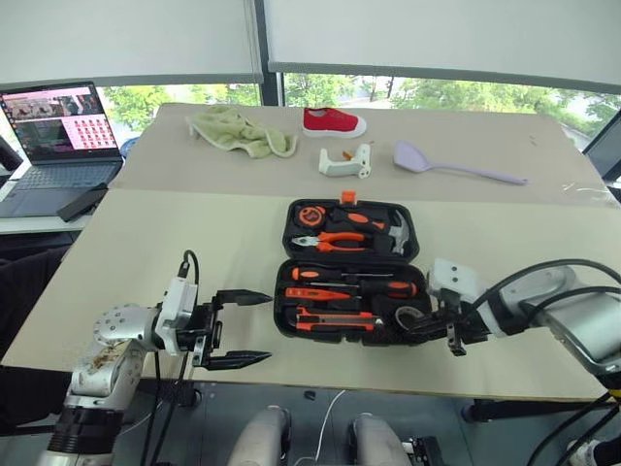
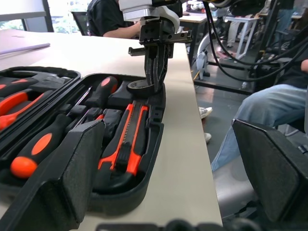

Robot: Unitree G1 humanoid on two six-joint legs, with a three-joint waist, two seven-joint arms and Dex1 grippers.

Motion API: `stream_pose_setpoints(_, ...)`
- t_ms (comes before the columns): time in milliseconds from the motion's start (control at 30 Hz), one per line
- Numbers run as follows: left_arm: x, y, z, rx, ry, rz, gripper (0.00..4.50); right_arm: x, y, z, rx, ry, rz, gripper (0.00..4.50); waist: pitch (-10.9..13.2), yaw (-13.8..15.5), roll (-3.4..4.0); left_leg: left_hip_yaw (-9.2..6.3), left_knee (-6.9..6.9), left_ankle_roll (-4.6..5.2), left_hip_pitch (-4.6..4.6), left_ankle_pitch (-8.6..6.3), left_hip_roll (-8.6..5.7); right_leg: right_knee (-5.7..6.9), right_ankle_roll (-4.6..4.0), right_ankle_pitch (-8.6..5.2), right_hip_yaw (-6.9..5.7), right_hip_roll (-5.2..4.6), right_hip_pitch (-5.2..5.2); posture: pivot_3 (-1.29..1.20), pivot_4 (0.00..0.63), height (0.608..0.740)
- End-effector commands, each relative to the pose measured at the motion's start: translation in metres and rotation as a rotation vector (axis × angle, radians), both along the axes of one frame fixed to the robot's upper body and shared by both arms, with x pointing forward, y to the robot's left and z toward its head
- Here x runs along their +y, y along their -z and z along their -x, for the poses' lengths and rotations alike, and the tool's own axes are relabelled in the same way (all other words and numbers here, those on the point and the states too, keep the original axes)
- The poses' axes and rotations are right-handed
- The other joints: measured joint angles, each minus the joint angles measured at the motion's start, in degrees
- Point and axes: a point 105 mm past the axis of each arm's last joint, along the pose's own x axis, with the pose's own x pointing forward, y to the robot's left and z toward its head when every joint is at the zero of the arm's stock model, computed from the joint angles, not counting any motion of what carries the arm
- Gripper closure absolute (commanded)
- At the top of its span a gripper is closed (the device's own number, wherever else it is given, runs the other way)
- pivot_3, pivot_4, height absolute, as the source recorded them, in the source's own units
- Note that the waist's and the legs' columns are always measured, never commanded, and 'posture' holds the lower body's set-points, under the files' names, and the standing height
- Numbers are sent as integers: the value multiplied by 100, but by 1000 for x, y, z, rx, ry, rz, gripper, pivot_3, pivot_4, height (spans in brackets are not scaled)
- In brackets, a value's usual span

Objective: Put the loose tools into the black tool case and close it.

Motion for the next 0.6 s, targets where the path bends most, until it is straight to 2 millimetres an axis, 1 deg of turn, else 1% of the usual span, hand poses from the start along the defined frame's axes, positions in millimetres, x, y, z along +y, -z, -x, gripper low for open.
stream_pose_setpoints(33, 4, -7, -2, -41, -20, 2, 0, 0, 9, 2, 22, -6, 34, 4472, -1, -11, -2, 0, 0, 0, 0, 0, 0, 0, 0, 0, 1, 0, 0, 0, 150, 740)
stream_pose_setpoints(133, 5, -7, -3, -43, -25, -1, 0, 4, 8, -1, 7, -34, 26, 4472, -3, -26, -5, 0, -1, 0, 4, 0, 5, 0, 0, 0, 1, 2, 1, 0, 150, 740)
stream_pose_setpoints(167, 5, -8, -3, -42, -27, -2, 0, 6, 6, 1, 13, -52, 18, 4117, -3, -29, -5, 0, -1, 0, 4, 0, 5, 1, 0, 0, 1, 3, 1, 0, 150, 740)
stream_pose_setpoints(233, 6, -8, -3, -41, -36, -7, 0, 10, -1, 0, -8, -70, -18, 3561, -3, -31, -5, 0, 0, 0, 5, 0, 6, 2, 0, 1, 2, 8, 2, 0, 150, 740)
stream_pose_setpoints(267, 8, -8, -4, -37, -46, -14, 0, 11, -6, 3, 5, -96, -43, 3313, -3, -31, -5, 0, 0, 0, 5, 0, 6, 2, 0, 1, 1, 10, 2, 0, 150, 740)
stream_pose_setpoints(333, 12, -8, -8, -29, -97, -22, 0, 15, -28, 2, -23, -137, -177, 2625, -2, -32, -8, 1, -2, 0, 4, 0, 5, 3, 0, 0, 1, 13, 0, 0, 150, 740)
stream_pose_setpoints(367, 15, -8, -12, -23, -136, -26, 0, 12, -40, 1, -56, -158, -244, 2353, -1, -31, -9, 1, -2, 0, 3, 0, 5, 3, 0, 0, 2, 14, -1, 0, 150, 740)
stream_pose_setpoints(400, 17, -9, -14, -19, -161, -28, 0, 9, -47, 0, -82, -170, -285, 2353, -1, -31, -9, 1, -2, 0, 2, 0, 5, 3, 0, 0, 1, 16, -2, 0, 150, 740)
stream_pose_setpoints(467, 23, -4, -23, 12, -256, -88, 0, -12, -57, -9, -142, -117, -323, 2353, 0, -18, -10, 1, -2, 1, 3, 0, 2, 3, 1, 1, 1, 19, 0, 0, 150, 740)
stream_pose_setpoints(500, 24, -2, -25, 21, -279, -106, 0, -17, -58, -11, -155, -101, -329, 2353, 2, -15, -13, 1, -1, 1, 5, 0, 1, 4, 3, 2, 0, 19, 5, 0, 150, 740)
stream_pose_setpoints(567, 27, -3, -31, 75, -321, -79, 0, -32, -59, -17, -187, -48, -361, 2353, 2, -17, -14, 3, 0, 1, 7, 0, -1, 3, 6, 4, 1, 21, 6, 0, 150, 740)
stream_pose_setpoints(600, 28, -2, -37, 105, -359, -67, 0, -42, -56, -25, -221, 8, -358, 2603, 2, -17, -14, 5, 0, 1, 8, 0, -1, 4, 6, 4, 1, 21, 5, 0, 150, 740)
